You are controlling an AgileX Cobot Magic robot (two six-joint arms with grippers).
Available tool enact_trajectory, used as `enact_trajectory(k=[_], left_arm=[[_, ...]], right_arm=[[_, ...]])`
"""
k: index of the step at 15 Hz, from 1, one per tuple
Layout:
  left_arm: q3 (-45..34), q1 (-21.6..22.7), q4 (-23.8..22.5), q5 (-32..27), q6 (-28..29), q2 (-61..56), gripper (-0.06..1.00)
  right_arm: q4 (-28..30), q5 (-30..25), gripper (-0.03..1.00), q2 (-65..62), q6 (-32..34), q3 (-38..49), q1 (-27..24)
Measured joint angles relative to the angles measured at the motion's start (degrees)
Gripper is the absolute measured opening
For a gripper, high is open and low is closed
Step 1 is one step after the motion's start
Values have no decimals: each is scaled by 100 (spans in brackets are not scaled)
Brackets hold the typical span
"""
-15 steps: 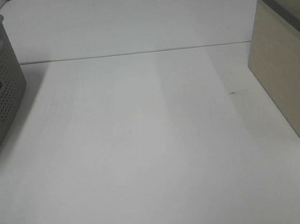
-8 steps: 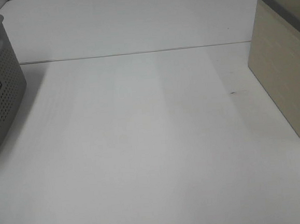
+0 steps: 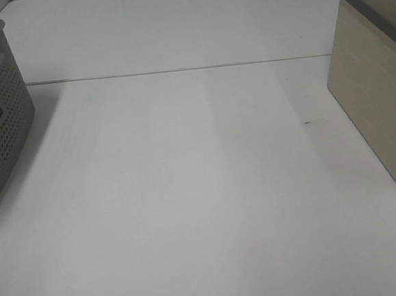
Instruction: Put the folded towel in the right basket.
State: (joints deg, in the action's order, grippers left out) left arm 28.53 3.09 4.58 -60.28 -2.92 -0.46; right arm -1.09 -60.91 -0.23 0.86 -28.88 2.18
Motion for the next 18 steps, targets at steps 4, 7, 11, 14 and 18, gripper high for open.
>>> enact_trajectory(k=[4,7,11,14,18], left_arm=[[0,0,0,0,0,0,98],[0,0,0,0,0,0,98],[0,0,0,0,0,0,98],[0,0,0,0,0,0,98],[0,0,0,0,0,0,98]], right_arm=[[0,6,98,0,0,0,0],[0,6,98,0,0,0,0],[0,11,98,0,0,0,0],[0,11,98,0,0,0,0],[0,11,98,0,0,0,0]])
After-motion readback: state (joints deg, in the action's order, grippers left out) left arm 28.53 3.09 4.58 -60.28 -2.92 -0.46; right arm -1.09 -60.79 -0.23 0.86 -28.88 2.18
